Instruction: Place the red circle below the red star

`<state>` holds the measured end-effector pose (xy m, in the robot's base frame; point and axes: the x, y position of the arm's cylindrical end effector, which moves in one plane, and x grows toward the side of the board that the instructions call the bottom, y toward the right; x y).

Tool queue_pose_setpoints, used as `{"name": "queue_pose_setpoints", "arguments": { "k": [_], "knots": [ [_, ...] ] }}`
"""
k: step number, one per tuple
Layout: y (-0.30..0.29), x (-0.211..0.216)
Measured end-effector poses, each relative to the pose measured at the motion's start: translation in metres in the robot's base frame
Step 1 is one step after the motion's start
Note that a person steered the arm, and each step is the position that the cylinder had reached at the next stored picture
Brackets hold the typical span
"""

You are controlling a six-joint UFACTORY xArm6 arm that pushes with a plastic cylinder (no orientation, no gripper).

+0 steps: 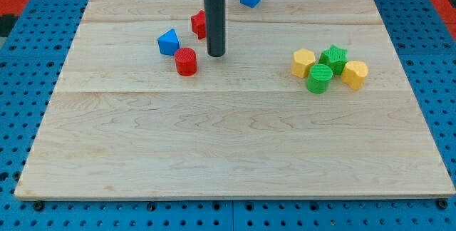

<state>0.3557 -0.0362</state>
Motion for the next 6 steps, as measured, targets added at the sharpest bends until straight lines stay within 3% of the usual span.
{"name": "queue_pose_setpoints", "arguments": {
  "k": [1, 3, 4, 6],
  "knots": [
    [-0.081, -0.004],
    [-0.136, 0.004],
    [-0.159, 0.055],
    [-0.034, 0.048]
  ]
}}
